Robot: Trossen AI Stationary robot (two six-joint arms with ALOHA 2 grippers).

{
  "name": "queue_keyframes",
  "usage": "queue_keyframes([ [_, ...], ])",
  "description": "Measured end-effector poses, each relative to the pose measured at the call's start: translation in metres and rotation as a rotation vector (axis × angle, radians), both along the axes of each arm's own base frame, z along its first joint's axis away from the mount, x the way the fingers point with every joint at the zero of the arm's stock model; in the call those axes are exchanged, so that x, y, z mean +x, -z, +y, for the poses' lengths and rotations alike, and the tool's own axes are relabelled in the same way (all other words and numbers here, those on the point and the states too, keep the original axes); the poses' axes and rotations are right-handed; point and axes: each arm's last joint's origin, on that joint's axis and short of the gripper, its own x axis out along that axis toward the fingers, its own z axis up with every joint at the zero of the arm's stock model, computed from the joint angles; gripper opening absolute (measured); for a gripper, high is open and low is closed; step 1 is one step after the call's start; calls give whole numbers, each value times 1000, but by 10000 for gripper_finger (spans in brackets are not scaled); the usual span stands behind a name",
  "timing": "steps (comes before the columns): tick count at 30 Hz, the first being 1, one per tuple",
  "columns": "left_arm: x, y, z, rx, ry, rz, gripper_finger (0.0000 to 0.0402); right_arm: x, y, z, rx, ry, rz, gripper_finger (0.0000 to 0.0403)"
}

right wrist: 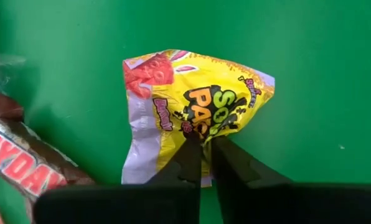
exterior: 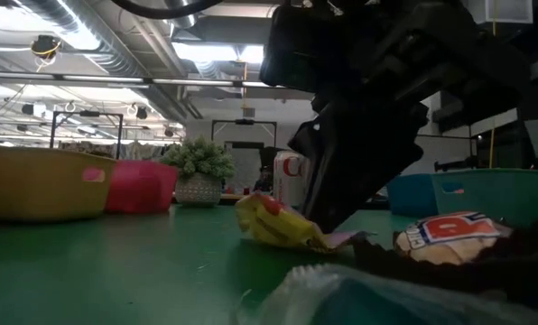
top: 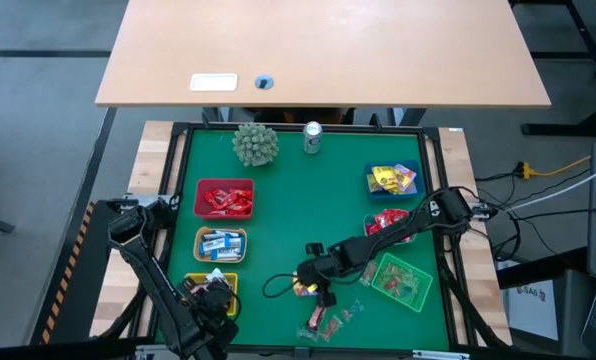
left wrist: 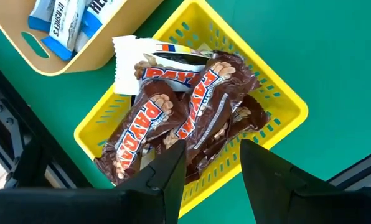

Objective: Sort candy
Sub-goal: Put the yellow candy into the dark blue bin

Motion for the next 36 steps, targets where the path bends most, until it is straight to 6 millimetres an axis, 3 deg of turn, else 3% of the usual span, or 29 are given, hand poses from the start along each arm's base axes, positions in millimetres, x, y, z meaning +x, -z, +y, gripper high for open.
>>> queue_keyframes([
  [5, 3, 0, 0, 14, 5, -48, 137, -6, -13, -3, -18, -26, 4, 7],
  [16, 40, -1, 13, 74, -35, -339, 137, -47, -89, -21, -138, -108, 6, 3],
  [29, 101, -4, 51, 137, 127, -466, 137, -113, -162, -91, -412, 76, 98, 3],
  [33, 119, -6, 64, 133, 184, -483, 137, -126, -173, -109, -424, 132, 115, 3],
  [36, 132, -7, 73, 132, 225, -506, 137, -135, -170, -121, -422, 172, 124, 3],
])
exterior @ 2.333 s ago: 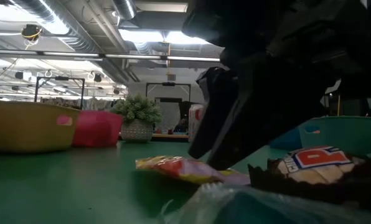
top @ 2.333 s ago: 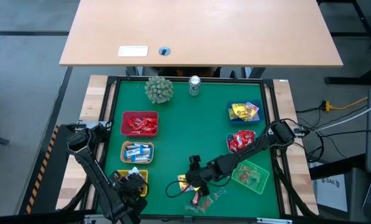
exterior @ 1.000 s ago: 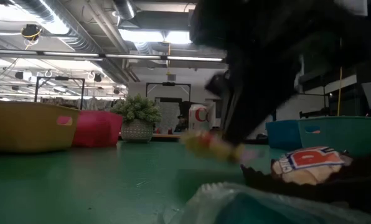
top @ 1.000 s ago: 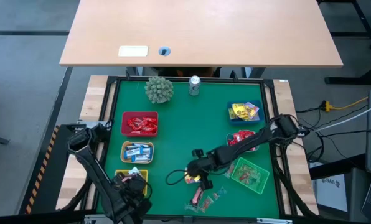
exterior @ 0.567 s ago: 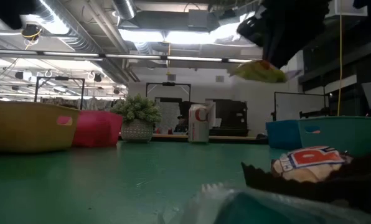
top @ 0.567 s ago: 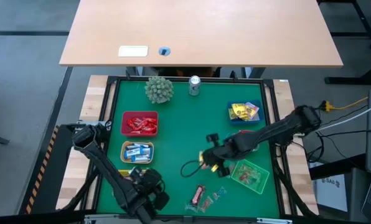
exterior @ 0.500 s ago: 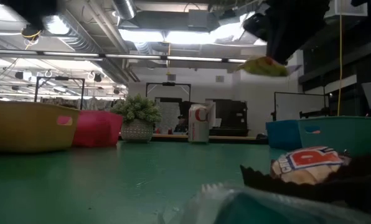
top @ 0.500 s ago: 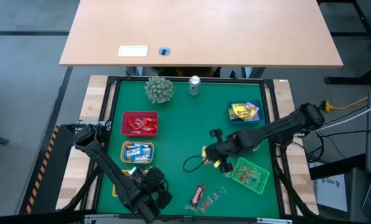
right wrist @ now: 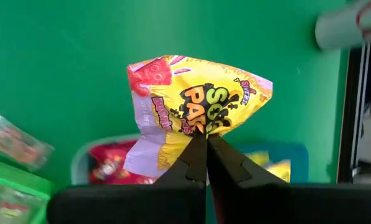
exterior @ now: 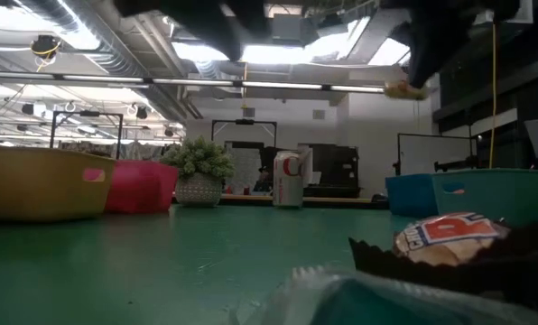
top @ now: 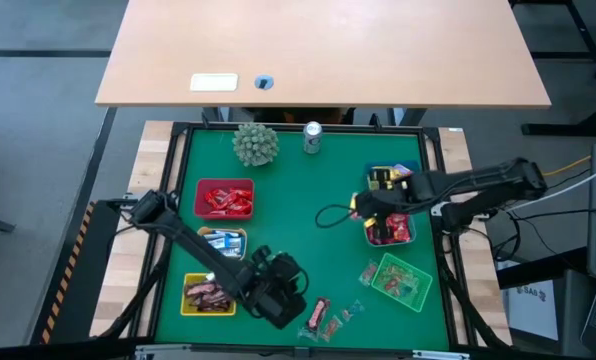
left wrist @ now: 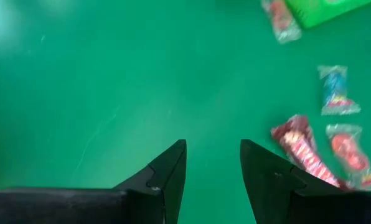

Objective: Sort candy
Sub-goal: Put the yellow candy into the dark blue bin

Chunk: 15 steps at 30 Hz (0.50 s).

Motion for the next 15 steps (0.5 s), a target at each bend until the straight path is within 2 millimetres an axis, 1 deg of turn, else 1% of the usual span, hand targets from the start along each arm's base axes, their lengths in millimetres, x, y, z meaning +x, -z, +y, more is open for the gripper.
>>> queue_keyframes([
  [8, 26, -7, 16, 19, 64, -100, 137, -29, 31, -38, -71, 150, 87, 3],
  [15, 45, -15, 27, 48, 121, -197, 137, -42, 53, -72, -129, 317, 167, 3],
])
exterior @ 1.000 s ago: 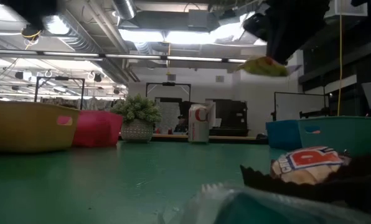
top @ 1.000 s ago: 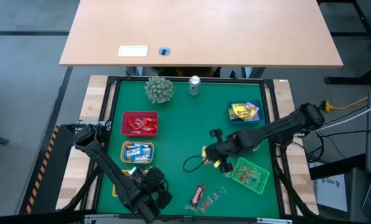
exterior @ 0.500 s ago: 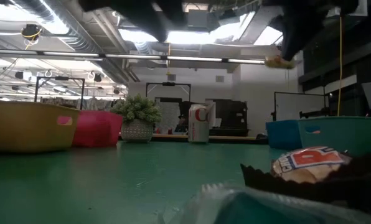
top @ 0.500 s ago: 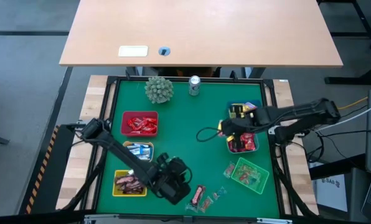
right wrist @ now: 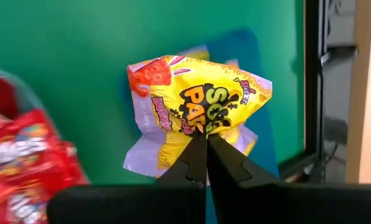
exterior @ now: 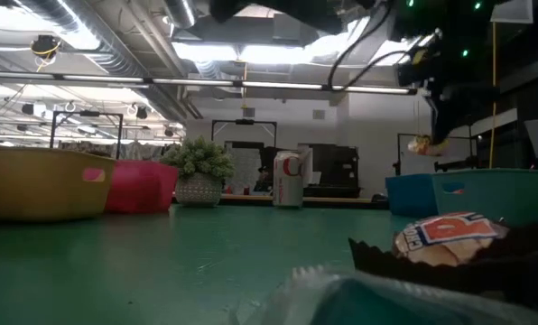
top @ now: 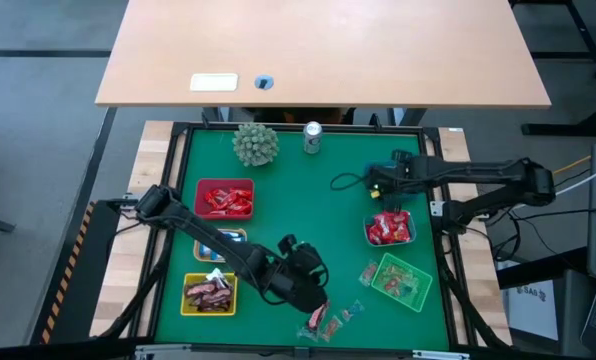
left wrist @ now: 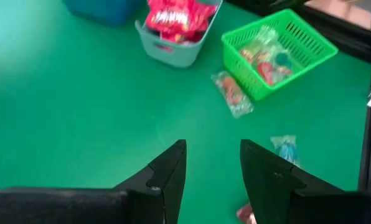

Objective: Sort candy
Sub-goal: Put the yellow candy into the dark blue bin, then put the orange gummy into the green bin

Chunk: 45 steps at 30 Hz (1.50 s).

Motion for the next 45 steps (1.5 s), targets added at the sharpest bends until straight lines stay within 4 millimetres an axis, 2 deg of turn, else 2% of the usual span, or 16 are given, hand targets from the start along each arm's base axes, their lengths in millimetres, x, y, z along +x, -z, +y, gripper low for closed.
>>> queue_keyframes([
  [6, 8, -3, 8, 29, 20, -23, 137, -5, 8, -20, -2, 100, 0, 3],
  [12, 11, -3, 13, 5, 22, -27, 137, -8, 8, -29, -2, 148, 0, 10],
  [16, 11, -2, 10, -47, 74, -5, 137, -8, 8, -30, -2, 150, 0, 50],
  [22, 10, -1, 5, -180, 200, 51, 137, -8, 8, -30, -2, 149, 0, 145],
  [26, 10, -1, 2, -226, 242, 66, 137, -8, 8, -29, 1, 148, 0, 193],
  [30, 10, -2, 1, -234, 248, 53, 137, -8, 9, -28, 38, 143, 1, 220],
  [34, 11, -2, 2, -233, 245, 49, 137, -9, 6, -27, 65, 119, 25, 227],
  [39, 11, -2, 1, -232, 245, 49, 137, -4, -19, -23, 231, 86, -41, 227],
  [42, 11, -2, 2, -228, 242, 47, 137, 3, -36, -18, 459, 49, -164, 227],
  [45, 11, -2, 2, -213, 228, 41, 137, 14, -47, -4, 717, -31, -294, 227],
])
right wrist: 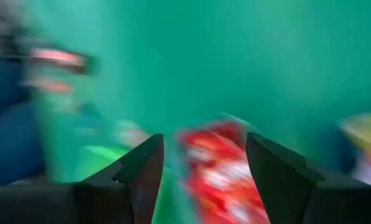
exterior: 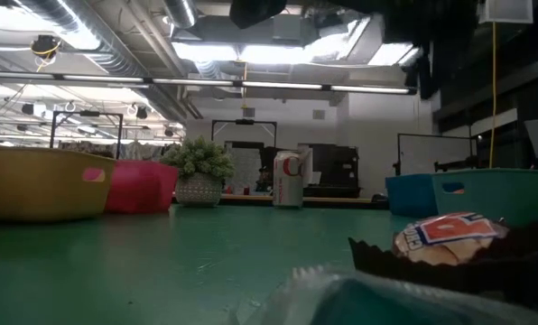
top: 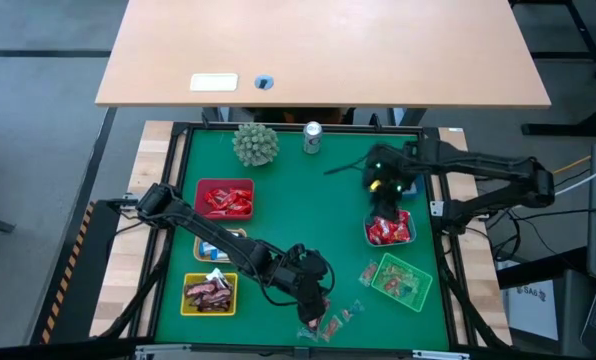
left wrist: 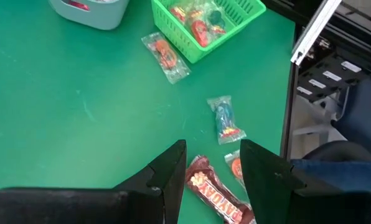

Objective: Sort candy
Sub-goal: Put the orange gummy into the green bin

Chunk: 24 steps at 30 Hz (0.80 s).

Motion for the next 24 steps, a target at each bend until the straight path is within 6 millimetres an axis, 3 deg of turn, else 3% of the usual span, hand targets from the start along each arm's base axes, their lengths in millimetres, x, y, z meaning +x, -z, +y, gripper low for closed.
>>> queue_keyframes([
  [5, 0, 0, 0, 1, -1, 0, 137, 14, -7, 43, 108, -175, -120, 227],
  [15, 0, 0, -1, 1, 2, 1, 137, 15, -1, 140, -166, -381, -254, 227],
  [20, -1, 0, -2, 0, 7, 1, 137, 26, 16, 167, -232, -329, -273, 227],
  [24, -2, 0, -3, 1, 9, 0, 137, 39, 38, 174, -306, -249, -206, 227],
])
